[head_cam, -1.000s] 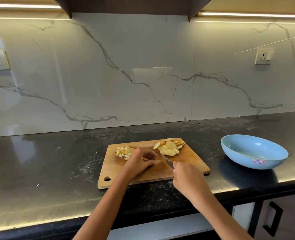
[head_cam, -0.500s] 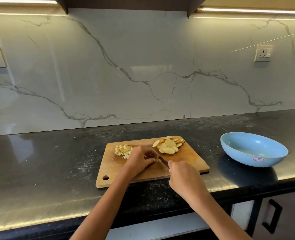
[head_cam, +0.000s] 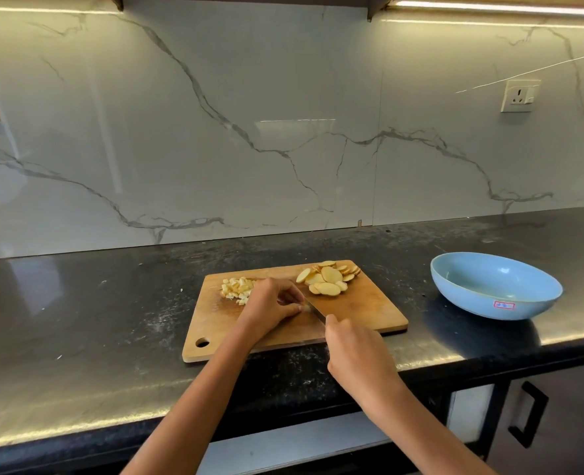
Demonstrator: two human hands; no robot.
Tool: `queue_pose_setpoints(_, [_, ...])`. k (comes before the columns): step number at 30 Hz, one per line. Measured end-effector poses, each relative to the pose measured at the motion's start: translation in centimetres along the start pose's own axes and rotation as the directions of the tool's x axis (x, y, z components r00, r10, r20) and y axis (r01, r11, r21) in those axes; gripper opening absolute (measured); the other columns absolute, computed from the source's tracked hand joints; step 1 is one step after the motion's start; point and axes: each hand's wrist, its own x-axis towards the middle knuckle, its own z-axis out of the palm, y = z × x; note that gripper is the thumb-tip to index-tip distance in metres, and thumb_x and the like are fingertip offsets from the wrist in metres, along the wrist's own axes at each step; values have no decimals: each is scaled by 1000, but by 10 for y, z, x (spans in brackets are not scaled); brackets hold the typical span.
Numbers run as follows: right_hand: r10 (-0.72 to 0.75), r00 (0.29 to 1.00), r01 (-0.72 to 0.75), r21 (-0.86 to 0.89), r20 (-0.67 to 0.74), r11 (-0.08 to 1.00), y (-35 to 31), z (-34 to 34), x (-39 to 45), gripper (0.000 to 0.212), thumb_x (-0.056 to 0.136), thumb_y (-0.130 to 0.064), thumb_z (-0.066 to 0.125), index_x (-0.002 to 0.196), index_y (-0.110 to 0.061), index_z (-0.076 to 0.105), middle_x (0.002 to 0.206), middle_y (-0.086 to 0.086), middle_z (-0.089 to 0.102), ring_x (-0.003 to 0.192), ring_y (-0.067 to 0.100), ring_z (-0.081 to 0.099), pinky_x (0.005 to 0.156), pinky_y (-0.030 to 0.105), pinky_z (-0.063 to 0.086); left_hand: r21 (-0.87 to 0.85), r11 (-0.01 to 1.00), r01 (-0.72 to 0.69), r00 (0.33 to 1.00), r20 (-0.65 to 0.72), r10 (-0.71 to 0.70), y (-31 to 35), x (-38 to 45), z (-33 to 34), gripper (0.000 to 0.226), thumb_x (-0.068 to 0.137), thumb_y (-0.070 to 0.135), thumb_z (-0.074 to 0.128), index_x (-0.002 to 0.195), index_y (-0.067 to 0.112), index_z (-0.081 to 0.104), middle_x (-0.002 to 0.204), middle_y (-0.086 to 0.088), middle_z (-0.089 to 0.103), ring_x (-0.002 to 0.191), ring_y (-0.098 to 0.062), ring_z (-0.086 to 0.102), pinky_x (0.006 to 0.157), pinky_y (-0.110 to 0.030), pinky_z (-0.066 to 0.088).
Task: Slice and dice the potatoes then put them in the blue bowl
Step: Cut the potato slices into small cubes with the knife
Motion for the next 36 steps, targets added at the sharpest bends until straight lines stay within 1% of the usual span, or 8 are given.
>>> queue_pose_setpoints(5, [64, 998, -63, 19, -10, 998, 2, 0, 6, 18, 95, -7, 46, 111, -11, 55, 104, 4, 60, 88, 17, 61, 61, 22, 37, 10, 1000, -3, 1000, -18, 4, 2, -2, 0, 11, 75, 8, 75, 85, 13, 72, 77, 10, 63, 69, 4, 58, 66, -5, 46])
queue_pose_setpoints(11, [64, 997, -66, 71, 39, 995, -3, -7, 11, 15, 93, -8, 49, 105, -10, 57, 96, 5, 63, 70, 15, 49, 47, 19, 29, 9, 1000, 13, 999, -49, -13, -1, -3, -2, 10, 75, 7, 74, 84, 11, 73, 79, 5, 69, 67, 2, 60, 65, -7, 49])
queue_pose_setpoints(17, [27, 999, -27, -2, 40, 1000, -19, 0, 12, 19, 97, -6, 44, 113, -8, 54, 109, 8, 58, 93, 20, 60, 63, 24, 38, 0, 999, 40, 999, -32, -40, 0, -2, -2, 8, 74, 8, 76, 80, 11, 72, 73, 8, 66, 64, 3, 59, 61, -6, 47])
queue_pose_setpoints(20, [19, 999, -19, -13, 34, 1000, -21, 4, 5, 21, 98, -5, 42, 115, -8, 53, 110, 8, 58, 94, 19, 62, 67, 25, 42, 5, 999, 35, 999, -22, -35, -1, -2, -1, 9, 74, 8, 76, 81, 13, 71, 75, 6, 66, 66, 1, 59, 62, -8, 48])
queue_pose_setpoints(26, [26, 999, -27, 27, 19, 999, -15, 0, 0, 21, 97, -8, 44, 116, -7, 53, 109, 7, 58, 92, 19, 62, 48, 17, 27, 4, 1000, 24, 1000, -14, -24, -1, -2, -1, 9, 75, 8, 75, 82, 12, 70, 76, 7, 65, 68, -1, 60, 66, -10, 50])
queue_pose_setpoints(29, [64, 998, -64, 52, 1, 997, -10, 4, 7, 21, 96, -8, 45, 117, -9, 52, 108, 6, 59, 93, 19, 62, 54, 21, 35, 2, 1000, 19, 999, -33, -19, -4, -3, -1, 9, 76, 8, 74, 85, 11, 71, 77, 7, 65, 68, 1, 59, 65, -8, 48])
queue_pose_setpoints(33, [100, 991, -88, 125, -93, 988, 3, 4, 13, 24, 97, -10, 43, 120, -9, 50, 100, 5, 63, 85, 16, 63, 56, 19, 38, 4, 999, 32, 996, -80, -32, -9, -1, 1, 19, 88, 5, 58, 104, 9, 68, 83, 3, 68, 68, 1, 61, 68, -8, 49])
queue_pose_setpoints(36, [70, 977, -38, 159, -201, 987, 16, -1, 28, 27, 98, -13, 40, 122, -9, 52, 88, 4, 64, 65, 12, 56, 49, 16, 38, 27, 999, -40, 998, -56, 41, -3, 2, 6, 23, 91, 5, 53, 109, 10, 66, 93, 2, 68, 71, 3, 58, 68, -5, 46])
